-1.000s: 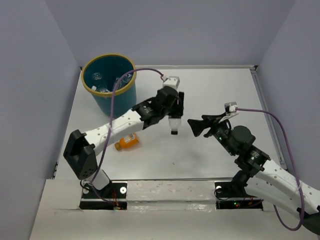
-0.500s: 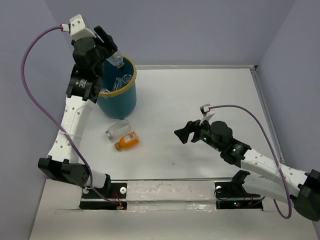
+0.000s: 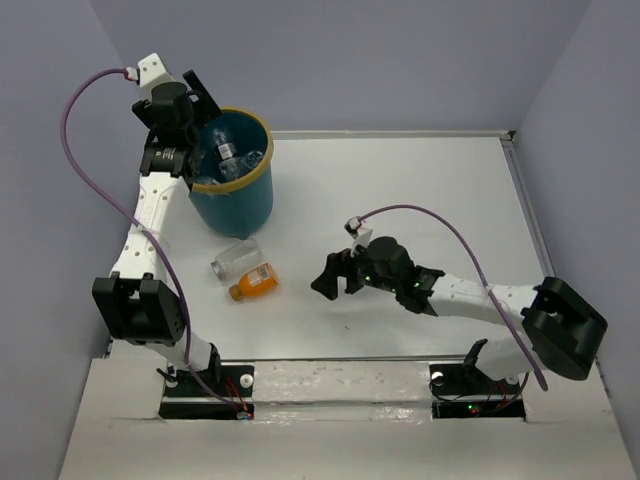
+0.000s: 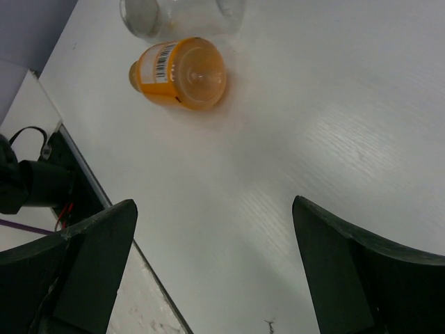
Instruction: Put the plastic bottles in the bin
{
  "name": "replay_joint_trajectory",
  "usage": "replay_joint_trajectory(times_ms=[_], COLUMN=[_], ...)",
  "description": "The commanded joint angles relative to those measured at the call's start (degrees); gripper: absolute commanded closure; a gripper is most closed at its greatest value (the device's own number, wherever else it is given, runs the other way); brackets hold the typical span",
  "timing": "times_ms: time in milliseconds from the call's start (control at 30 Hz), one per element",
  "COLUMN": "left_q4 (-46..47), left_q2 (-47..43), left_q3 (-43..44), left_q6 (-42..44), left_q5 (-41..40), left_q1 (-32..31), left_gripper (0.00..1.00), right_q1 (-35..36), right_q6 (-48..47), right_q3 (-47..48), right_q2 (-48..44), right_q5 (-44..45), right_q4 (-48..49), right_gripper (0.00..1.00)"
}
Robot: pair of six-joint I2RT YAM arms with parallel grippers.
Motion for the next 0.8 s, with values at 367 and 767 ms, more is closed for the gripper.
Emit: replay_joint_trajectory(times_ms=[367, 767], left_q4=[4.04, -7.82], left_q2=[-29.47, -51.19], left_q3=[-21.14, -38.39], left_q6=[-3.8, -0.47], left_q5=[20.18, 17.04], left_q1=[-4.2, -5.08], left_gripper=[0.01, 0.01], right_q1=[8.57, 9.62], right_q6=[-27.87, -49.51], right_q3=[33.08, 61.21], right_q2=[20.48, 39.3], right_q5=[-3.3, -10.77], right_q4=[-20.53, -41.64], right_gripper=[0.24, 0.13])
